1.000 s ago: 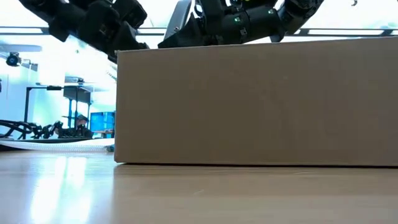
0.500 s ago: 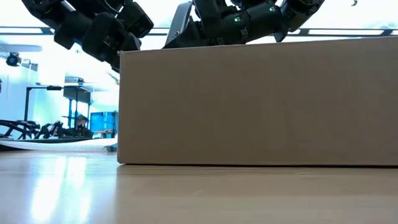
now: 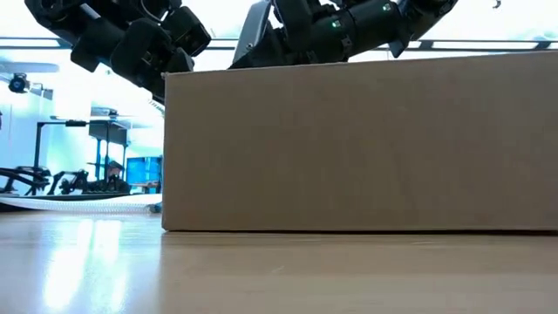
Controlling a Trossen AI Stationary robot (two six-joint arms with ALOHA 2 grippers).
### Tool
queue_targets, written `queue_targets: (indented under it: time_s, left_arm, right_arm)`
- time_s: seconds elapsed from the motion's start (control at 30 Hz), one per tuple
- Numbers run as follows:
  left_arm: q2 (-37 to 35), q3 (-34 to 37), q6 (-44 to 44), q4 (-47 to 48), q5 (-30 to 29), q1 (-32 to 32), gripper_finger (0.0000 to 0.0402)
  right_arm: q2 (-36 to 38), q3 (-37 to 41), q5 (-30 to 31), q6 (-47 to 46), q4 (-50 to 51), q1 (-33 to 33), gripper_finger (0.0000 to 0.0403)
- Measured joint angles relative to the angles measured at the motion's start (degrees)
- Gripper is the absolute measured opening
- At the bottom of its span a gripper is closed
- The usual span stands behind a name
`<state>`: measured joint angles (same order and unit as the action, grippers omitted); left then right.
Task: Unpack boxes
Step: Open the cardboard box using the gray cutter
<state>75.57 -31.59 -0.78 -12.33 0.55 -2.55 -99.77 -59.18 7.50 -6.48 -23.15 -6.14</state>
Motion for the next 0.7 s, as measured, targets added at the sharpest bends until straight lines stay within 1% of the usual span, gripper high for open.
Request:
queue_targets:
  time_s: [0.3,0.47,0.7]
  left_arm:
    - [0.04,0.01,0.28,0.28,-0.01,0.0,0.0183]
    - [0.09,0.0,0.8,0.32,-0.06,0.0,0.0187]
    - [0.13,0.0,1.29,0.32,-0.08,0.0,0.0188]
  right_arm:
    - [3.02,1.9,0.49,0.26,3.54,-0.5,0.0056]
    - [6.3,4.59,0.7,-0.01,3.34,-1.1,0.0056]
    - [9.47,9.61,0.74,-2.97,3.12,-1.69,0.0056]
